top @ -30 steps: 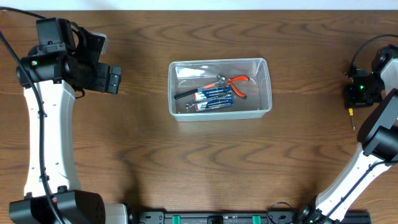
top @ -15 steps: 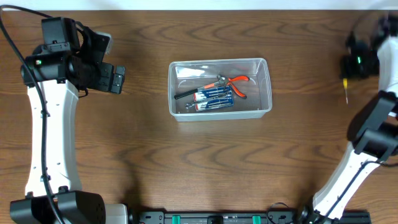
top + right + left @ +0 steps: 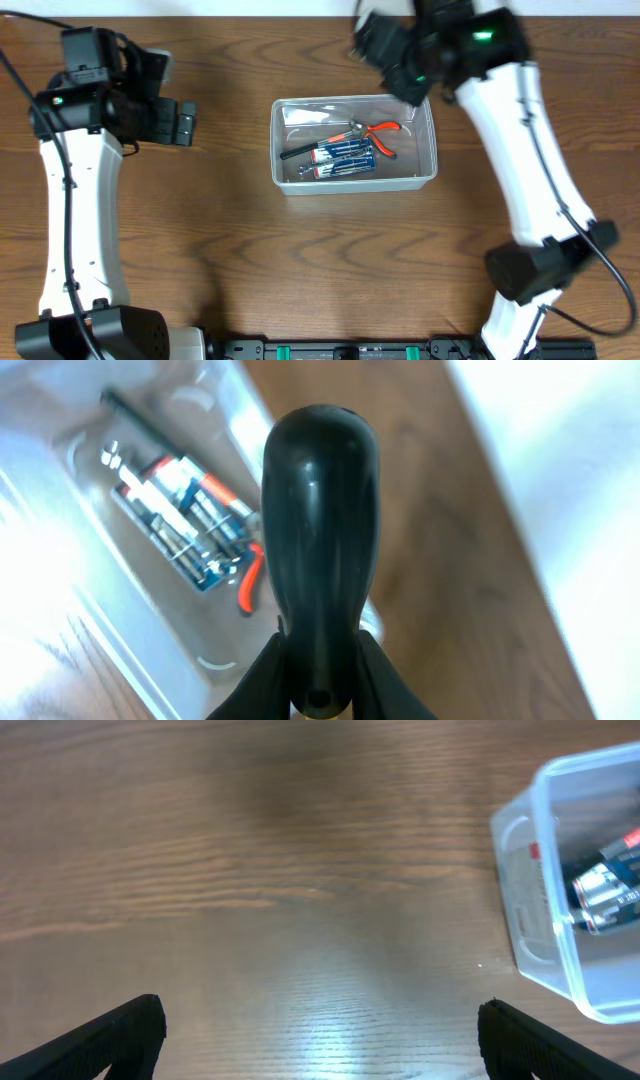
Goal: Pack container
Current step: 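Lift the screwdriver, carry it into the container, release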
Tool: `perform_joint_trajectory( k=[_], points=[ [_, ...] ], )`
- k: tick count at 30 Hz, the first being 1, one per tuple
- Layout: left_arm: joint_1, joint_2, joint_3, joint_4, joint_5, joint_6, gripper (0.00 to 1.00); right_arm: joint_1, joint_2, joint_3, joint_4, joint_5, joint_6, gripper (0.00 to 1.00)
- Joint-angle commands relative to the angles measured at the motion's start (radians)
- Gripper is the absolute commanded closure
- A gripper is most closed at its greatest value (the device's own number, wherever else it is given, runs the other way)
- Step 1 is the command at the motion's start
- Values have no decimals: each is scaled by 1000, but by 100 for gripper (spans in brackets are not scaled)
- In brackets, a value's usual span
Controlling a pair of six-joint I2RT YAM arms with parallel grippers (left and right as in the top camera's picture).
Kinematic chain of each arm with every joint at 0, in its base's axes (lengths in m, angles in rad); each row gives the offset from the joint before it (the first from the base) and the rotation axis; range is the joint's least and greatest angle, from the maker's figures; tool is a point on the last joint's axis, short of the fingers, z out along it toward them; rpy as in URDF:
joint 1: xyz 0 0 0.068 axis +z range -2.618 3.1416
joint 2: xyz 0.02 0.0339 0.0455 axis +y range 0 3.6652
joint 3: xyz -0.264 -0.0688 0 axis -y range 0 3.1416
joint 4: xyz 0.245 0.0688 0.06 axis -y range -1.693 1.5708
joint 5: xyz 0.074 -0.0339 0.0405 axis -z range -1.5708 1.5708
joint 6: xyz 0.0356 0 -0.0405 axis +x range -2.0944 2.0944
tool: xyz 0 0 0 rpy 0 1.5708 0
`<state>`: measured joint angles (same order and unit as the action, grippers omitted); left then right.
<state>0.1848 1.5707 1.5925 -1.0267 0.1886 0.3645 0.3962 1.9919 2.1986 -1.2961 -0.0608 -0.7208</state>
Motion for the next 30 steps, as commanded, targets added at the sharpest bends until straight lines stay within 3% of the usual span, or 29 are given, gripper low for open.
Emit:
perform_joint_trajectory(
  k=[1,12,26,28,30],
  points=[
    [43,3,0,-3,11,-42,2,8,72,-67,11,34,-61,99],
    [45,2,0,4,59,-42,2,6,217,-237,101,-56,-43,99],
    [45,2,0,4,60,-45,2,6,221,-482,257,-57,-43,98],
    [45,2,0,4,60,-45,2,5,221,-486,257,-56,-42,95],
    [45,2,0,4,60,-45,2,5,220,-485,263,-56,-33,85]
  ],
)
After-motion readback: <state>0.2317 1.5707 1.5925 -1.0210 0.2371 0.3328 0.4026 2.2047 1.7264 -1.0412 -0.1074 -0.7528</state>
